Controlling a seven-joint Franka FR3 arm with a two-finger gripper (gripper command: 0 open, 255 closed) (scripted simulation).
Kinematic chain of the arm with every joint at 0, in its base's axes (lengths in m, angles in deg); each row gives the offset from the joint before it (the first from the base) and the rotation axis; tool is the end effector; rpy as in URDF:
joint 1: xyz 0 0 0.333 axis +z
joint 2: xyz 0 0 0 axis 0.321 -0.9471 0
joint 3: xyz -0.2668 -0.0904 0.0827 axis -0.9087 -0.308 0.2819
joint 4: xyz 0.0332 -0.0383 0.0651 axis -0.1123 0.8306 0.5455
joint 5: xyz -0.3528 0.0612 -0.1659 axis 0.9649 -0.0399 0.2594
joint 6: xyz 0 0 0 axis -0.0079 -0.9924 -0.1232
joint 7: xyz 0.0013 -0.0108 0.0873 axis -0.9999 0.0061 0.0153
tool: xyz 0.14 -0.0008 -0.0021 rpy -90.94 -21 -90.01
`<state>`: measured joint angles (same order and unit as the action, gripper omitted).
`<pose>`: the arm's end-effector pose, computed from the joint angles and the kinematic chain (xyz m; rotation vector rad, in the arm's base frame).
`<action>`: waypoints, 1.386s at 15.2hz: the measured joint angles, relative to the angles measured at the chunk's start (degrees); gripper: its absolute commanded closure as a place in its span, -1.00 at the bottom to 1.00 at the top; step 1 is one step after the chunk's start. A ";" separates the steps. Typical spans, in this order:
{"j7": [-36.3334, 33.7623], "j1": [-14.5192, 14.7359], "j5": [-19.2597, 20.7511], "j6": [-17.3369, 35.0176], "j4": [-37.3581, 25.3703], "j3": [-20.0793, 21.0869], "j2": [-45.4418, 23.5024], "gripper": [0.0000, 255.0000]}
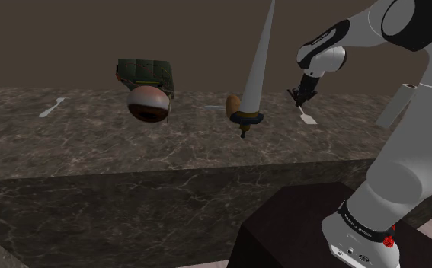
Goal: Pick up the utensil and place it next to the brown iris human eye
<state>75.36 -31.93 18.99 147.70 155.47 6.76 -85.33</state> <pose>0.4463 -0.3782 0.2988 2.9999 -0.8650 0.0999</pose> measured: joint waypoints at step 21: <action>-3.29 0.92 4.84 -14.68 -8.67 -0.93 6.99 1.00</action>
<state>72.07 -31.01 23.83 133.03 146.80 5.83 -78.34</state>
